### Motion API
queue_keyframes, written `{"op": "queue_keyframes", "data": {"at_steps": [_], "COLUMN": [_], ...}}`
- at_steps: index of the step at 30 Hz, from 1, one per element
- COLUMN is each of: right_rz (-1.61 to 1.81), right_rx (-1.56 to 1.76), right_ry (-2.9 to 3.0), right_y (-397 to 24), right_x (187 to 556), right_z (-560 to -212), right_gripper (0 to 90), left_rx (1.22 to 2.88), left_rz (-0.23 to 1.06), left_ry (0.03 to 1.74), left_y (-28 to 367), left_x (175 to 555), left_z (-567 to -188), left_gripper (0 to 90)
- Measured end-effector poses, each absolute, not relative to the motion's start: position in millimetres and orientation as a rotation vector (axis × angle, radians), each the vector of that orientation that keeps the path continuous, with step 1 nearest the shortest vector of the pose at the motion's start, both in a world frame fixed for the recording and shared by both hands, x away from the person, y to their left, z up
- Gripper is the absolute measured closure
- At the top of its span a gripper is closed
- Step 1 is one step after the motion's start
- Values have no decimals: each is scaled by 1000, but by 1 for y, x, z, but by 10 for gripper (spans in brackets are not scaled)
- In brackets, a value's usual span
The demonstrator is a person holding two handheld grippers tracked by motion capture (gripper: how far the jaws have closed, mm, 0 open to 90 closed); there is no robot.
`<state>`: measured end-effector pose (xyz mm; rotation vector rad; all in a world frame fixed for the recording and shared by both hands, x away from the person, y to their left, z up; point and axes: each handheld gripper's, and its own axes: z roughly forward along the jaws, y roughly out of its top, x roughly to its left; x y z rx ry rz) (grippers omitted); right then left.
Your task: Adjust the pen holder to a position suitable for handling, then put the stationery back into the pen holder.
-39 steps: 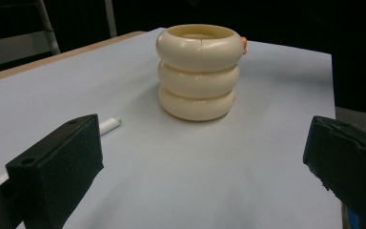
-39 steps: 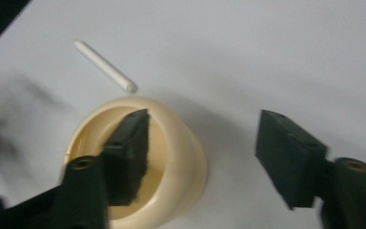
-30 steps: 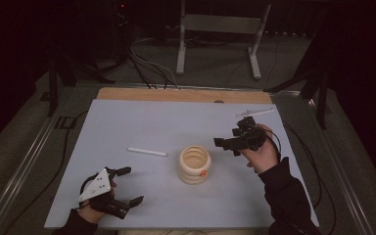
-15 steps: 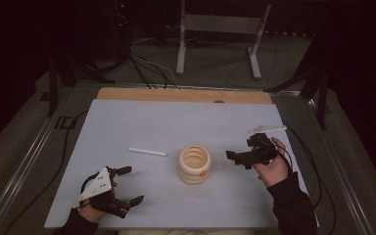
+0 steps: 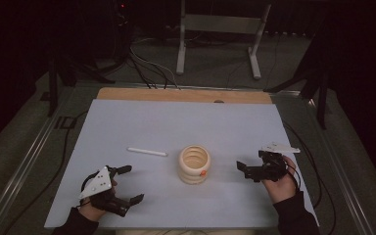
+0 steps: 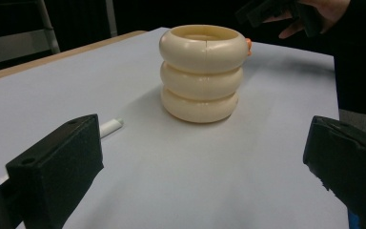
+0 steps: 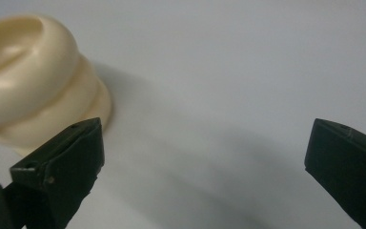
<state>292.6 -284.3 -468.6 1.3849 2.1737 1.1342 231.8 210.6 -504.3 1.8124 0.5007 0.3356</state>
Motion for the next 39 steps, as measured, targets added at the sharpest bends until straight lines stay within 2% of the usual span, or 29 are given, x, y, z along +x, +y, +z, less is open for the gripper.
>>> {"op": "queue_keyframes", "data": {"at_steps": [12, 25, 39], "right_rz": [1173, 1233, 1355], "right_rx": [1378, 1330, 1322], "right_ry": [2146, 2125, 2124], "right_y": [-292, -294, -298], "right_x": [266, 258, 260], "right_z": [-501, -501, -502], "right_gripper": [0, 0, 0], "left_rx": [1817, 1855, 1927], "left_rz": [320, 322, 346], "left_ry": [498, 447, 419], "left_y": [211, 218, 231], "left_x": [233, 237, 269], "left_z": [-504, -483, -461], "left_gripper": [1, 1, 1]}}
